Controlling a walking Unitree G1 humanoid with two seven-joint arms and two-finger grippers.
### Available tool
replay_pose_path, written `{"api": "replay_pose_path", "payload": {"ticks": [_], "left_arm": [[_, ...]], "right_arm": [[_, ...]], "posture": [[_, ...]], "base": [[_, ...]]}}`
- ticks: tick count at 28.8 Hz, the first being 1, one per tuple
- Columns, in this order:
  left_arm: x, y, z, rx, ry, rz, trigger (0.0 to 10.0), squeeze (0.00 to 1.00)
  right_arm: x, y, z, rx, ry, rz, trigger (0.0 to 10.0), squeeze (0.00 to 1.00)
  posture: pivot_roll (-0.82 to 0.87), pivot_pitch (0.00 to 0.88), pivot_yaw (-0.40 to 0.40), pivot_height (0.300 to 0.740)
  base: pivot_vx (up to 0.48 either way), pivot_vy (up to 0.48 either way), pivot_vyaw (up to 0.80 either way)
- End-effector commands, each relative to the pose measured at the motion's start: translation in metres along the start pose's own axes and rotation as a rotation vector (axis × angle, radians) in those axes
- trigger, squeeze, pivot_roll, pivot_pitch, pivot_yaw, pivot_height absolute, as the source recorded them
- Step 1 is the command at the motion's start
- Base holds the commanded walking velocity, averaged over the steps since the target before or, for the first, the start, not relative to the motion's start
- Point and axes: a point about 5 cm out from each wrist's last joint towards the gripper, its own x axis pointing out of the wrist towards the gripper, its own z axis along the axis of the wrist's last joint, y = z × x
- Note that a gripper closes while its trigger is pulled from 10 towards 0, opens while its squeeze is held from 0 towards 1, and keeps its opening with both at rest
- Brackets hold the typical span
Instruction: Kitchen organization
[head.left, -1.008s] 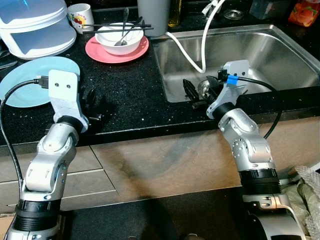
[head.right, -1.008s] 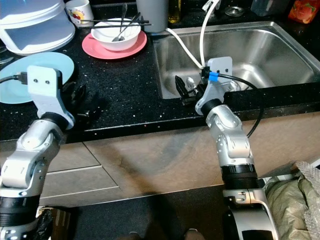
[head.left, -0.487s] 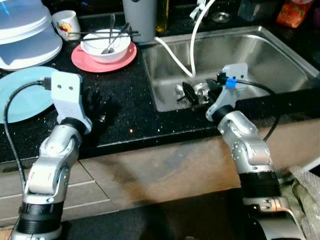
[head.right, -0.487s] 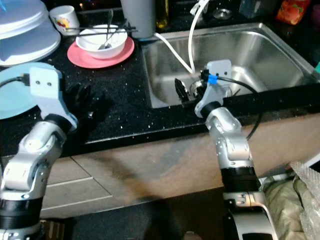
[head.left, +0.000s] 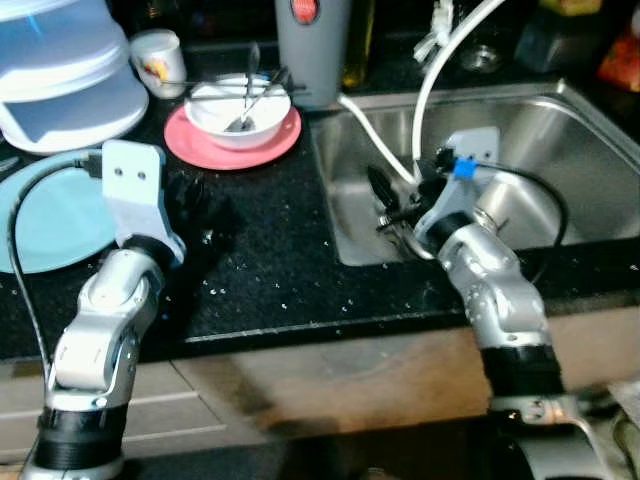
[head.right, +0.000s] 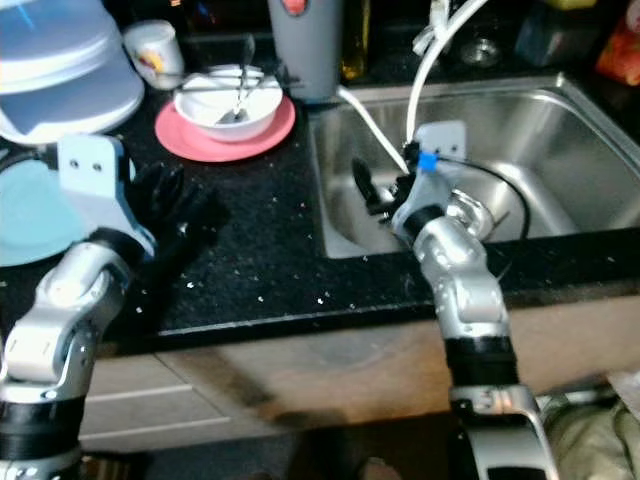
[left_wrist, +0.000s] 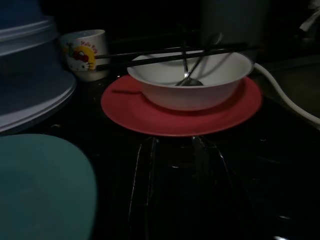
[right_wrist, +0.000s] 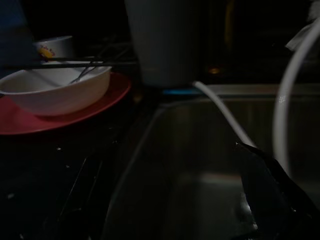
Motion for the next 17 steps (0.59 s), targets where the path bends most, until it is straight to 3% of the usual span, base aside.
{"api": "replay_pose_path", "payload": {"ticks": [1,17], "left_arm": [[-0.0019,0.0014,-0.0033,-0.009,0.016,0.008,10.0,0.0],[-0.003,-0.002,-0.003,-0.005,0.019,0.016,10.0,0.0]], "right_arm": [[-0.0001,0.0035,-0.0048,-0.011,0.025,0.012,10.0,0.0],[0.0001,0.0021,-0.0051,-0.012,0.032,0.015,10.0,0.0]], "posture": [[0.03,0.128,0.016,0.74],[0.03,0.135,0.012,0.74]], "base": [[0.0,0.0,0.0],[0.0,0.0,0.0]]}}
